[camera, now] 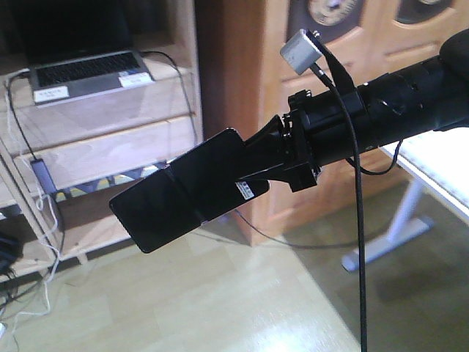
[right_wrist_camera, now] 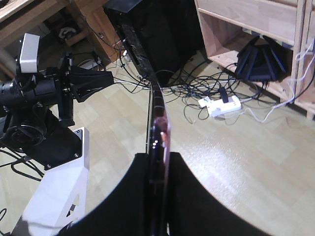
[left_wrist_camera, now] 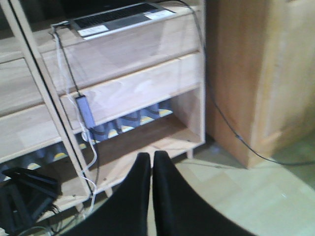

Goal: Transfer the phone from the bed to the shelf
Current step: 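Drive the base toward the wooden shelf with the laptop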

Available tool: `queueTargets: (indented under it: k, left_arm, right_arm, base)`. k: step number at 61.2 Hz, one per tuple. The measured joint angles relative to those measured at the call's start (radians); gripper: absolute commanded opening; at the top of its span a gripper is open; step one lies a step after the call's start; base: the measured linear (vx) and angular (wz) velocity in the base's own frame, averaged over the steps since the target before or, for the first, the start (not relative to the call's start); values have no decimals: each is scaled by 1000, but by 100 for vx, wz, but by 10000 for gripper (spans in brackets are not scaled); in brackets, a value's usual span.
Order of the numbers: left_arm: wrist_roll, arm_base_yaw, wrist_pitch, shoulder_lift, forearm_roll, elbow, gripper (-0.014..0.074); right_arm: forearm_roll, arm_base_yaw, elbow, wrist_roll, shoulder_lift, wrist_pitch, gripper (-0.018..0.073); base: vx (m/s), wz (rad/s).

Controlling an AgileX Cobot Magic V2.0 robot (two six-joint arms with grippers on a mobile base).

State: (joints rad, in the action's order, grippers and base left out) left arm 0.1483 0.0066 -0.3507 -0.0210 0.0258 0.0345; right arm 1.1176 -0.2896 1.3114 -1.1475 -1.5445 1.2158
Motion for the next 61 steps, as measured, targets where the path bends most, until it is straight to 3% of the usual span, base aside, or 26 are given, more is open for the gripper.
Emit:
queueTargets:
  k: [61]
  left_arm:
    - [0, 0, 0, 0, 0, 0, 1]
  right_arm:
    - [0, 0, 0, 0, 0, 0, -2]
  base:
    - [40, 32]
